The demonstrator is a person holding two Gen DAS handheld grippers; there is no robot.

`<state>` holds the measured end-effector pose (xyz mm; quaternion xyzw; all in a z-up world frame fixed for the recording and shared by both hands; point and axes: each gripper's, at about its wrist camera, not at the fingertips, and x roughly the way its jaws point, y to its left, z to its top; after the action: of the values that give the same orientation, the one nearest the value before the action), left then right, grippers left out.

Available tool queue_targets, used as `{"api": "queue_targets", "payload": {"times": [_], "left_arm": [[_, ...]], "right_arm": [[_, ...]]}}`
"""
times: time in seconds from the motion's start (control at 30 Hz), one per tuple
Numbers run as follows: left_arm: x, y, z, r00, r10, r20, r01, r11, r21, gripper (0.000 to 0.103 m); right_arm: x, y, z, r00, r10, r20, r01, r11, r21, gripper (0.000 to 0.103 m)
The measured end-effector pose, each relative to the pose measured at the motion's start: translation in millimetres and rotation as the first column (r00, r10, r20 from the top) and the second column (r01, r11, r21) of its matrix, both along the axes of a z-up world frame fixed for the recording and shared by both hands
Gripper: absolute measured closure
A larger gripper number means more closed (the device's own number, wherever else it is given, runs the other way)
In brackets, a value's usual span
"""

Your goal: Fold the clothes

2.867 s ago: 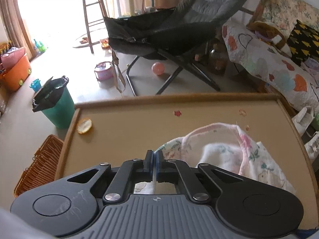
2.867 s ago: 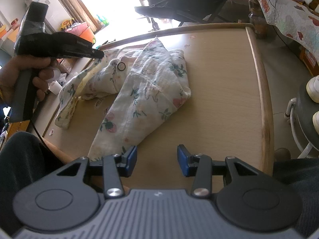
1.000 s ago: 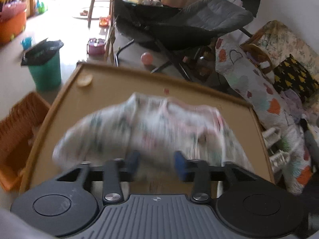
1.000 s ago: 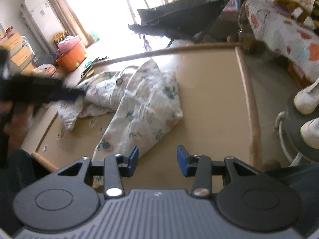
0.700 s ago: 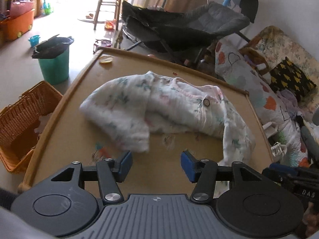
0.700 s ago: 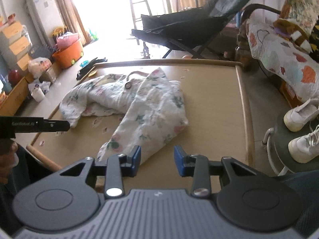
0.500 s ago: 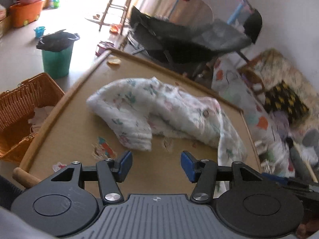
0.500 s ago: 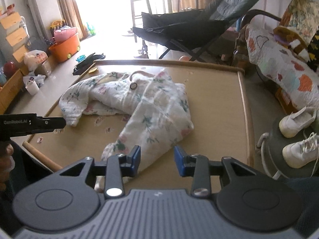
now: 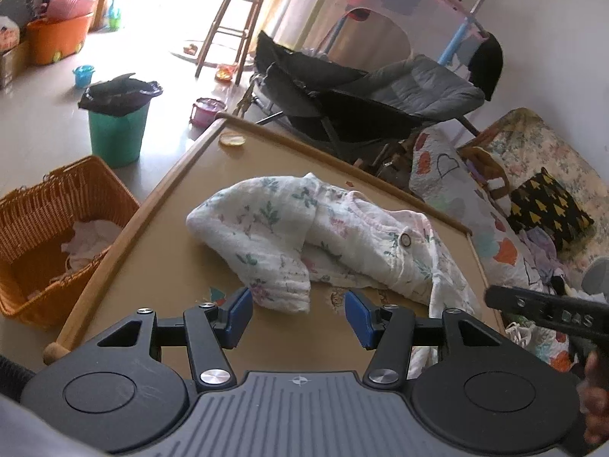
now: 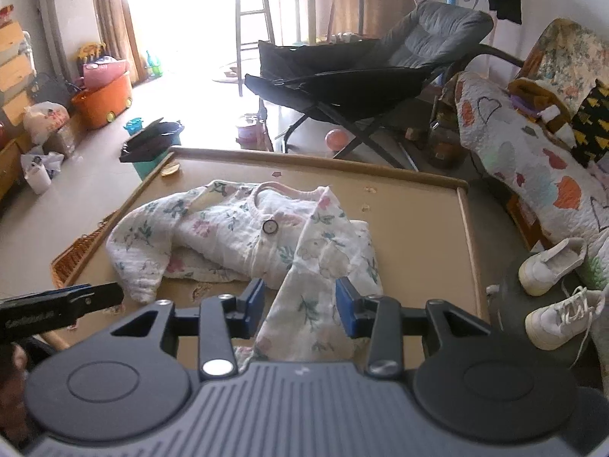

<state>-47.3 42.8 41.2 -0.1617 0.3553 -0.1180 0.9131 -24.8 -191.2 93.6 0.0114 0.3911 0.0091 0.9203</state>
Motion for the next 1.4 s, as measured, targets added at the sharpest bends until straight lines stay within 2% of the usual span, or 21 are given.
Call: {"api": "queue_targets", "payload": {"times": [0.4, 0.6, 0.7, 0.97, 1.13, 1.23, 1.37, 1.4], "left_arm": [[-2.8, 0.0, 5.1, 1.000, -0.020, 0.025, 0.019, 0.999, 0.043, 0.047], [-3.3, 10.0, 6.0, 1.000, 0.012, 0.017, -0.011, 1.000, -0.004, 0.047], [-3.9, 12.0, 6.2, 1.000, 0.009, 0.018, -0.008, 1.000, -0.023, 0.047], [-6.4, 9.2, 7.0, 1.000, -0.009, 0.029, 0.009, 1.000, 0.004, 0.047], [-5.3, 9.5, 5.7, 1.000, -0.007, 0.023, 0.007, 1.000, 0.003, 0.047], [-5.0, 8.9, 5.4, 1.000, -0.004, 0.021, 0.004, 1.000, 0.003, 0.047], [-5.0, 9.8, 4.8, 1.000, 0.001, 0.016, -0.001, 1.000, 0.002, 0.047], [-4.8, 10.3, 4.7, 1.000, 0.004, 0.015, -0.004, 1.000, 0.001, 0.047]], "right_arm": [[7.9, 13.9, -16.0, 0.998, -0.054, -0.025, 0.053, 0.998, -0.037, 0.062], [15.1, 28.0, -25.3, 0.999, -0.044, -0.024, 0.043, 0.997, -0.064, 0.062], [22.0, 38.5, -30.3, 0.999, -0.039, -0.014, 0.037, 0.990, -0.138, 0.062], [42.4, 57.7, -53.0, 0.998, -0.046, -0.046, 0.029, 0.948, -0.317, 0.063], [43.2, 59.7, -63.3, 0.997, -0.048, -0.067, 0.022, 0.937, -0.349, 0.063], [44.0, 59.9, -68.7, 0.996, -0.050, -0.073, 0.019, 0.928, -0.373, 0.067], [44.2, 56.4, -69.9, 0.996, -0.036, -0.077, 0.004, 0.925, -0.380, 0.094], [43.8, 56.0, -69.8, 0.997, -0.028, -0.075, -0.003, 0.920, -0.391, 0.096]]}}
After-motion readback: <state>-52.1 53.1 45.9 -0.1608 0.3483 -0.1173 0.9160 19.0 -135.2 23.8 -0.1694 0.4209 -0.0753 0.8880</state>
